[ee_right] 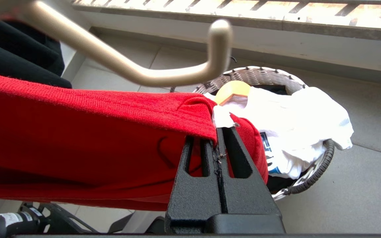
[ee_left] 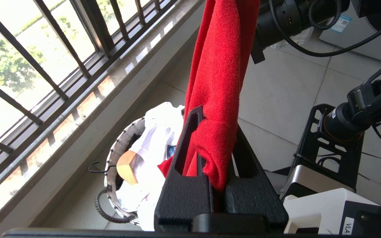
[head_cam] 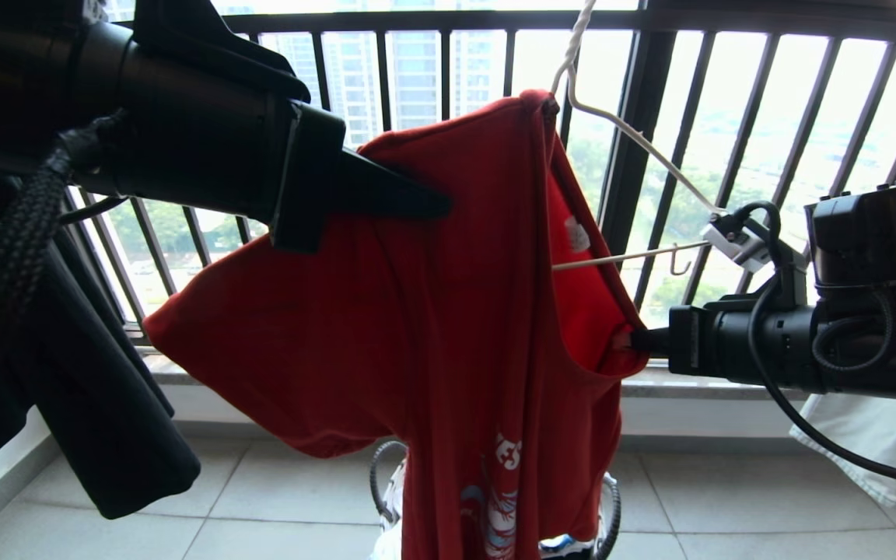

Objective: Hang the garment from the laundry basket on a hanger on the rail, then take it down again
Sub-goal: Hang the clothes on the clothes rack

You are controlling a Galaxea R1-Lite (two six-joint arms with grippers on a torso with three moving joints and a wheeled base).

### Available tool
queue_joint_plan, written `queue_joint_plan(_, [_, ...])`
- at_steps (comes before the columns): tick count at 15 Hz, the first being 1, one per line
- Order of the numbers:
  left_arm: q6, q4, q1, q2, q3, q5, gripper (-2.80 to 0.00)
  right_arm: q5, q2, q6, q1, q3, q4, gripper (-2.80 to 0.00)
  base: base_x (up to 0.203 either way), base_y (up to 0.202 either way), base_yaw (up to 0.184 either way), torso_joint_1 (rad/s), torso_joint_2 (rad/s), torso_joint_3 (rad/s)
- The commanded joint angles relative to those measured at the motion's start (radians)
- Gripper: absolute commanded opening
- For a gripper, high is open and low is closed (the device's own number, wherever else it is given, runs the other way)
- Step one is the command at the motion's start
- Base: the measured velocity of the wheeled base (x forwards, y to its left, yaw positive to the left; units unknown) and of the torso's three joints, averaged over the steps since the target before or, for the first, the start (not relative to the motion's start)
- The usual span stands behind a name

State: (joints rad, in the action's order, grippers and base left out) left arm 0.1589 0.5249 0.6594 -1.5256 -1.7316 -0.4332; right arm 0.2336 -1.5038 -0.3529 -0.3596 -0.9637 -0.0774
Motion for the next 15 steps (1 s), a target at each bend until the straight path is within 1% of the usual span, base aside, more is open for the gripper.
queue_joint_plan(1, [0.001,0.001,0.0,0.019,0.023,-0.002,-2.8,0.003,0.009,0.0,0.036,-0.011,-0.001,-2.8,0.0,0.0,0.0,0.0,0.0,0.0])
queue_joint_plan(2, [-0.001,0.001,-0.001,0.019,0.024,-0.001,-2.8,0.004,0.003,0.0,0.05,-0.024,-0.001,-2.8,0.0,0.0,0.0,0.0,0.0,0.0])
queue_joint_plan(4, [-0.024,0.001,0.0,0.028,0.024,-0.002,-2.8,0.007,-0.016,-0.001,0.075,-0.053,0.001,-2.8,0.0,0.0,0.0,0.0,0.0,0.0])
queue_joint_plan(8, [-0.032,0.003,0.0,0.045,0.027,-0.003,-2.8,0.007,-0.03,0.0,0.106,-0.087,0.002,-2.8,0.0,0.0,0.0,0.0,0.0,0.0])
queue_joint_plan(11, [-0.035,0.001,0.0,0.059,0.061,-0.002,-2.8,0.006,-0.029,0.003,0.131,-0.103,0.009,-2.8,0.0,0.0,0.0,0.0,0.0,0.0])
queue_joint_plan(15, [-0.035,-0.011,-0.003,0.061,0.067,-0.002,-2.8,0.006,-0.029,0.009,0.171,-0.112,0.011,-2.8,0.0,0.0,0.0,0.0,0.0,0.0])
